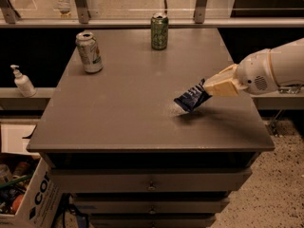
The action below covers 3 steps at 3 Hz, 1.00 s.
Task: Move rxbar blueberry near 7up can
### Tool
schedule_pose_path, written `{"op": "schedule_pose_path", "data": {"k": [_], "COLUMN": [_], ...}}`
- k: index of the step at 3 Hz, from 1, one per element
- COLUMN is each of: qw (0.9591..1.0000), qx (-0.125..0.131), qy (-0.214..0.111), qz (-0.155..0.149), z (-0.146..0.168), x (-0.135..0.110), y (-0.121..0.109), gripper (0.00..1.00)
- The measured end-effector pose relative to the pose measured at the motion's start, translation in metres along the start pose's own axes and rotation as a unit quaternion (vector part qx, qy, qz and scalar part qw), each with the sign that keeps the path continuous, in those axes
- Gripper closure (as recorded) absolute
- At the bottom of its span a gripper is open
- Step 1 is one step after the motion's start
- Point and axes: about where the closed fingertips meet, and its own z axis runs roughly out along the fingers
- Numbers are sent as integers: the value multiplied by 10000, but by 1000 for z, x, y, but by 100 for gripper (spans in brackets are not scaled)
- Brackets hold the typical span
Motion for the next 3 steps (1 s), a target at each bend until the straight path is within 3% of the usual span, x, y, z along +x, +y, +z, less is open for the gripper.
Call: {"op": "schedule_pose_path", "data": {"k": [1,3], "qw": [10000,9979], "qx": [1,242], "qy": [-4,-597], "qz": [0,120], "z": [0,82], "x": [0,-63], "y": [0,-29], "gripper": [100,100]}}
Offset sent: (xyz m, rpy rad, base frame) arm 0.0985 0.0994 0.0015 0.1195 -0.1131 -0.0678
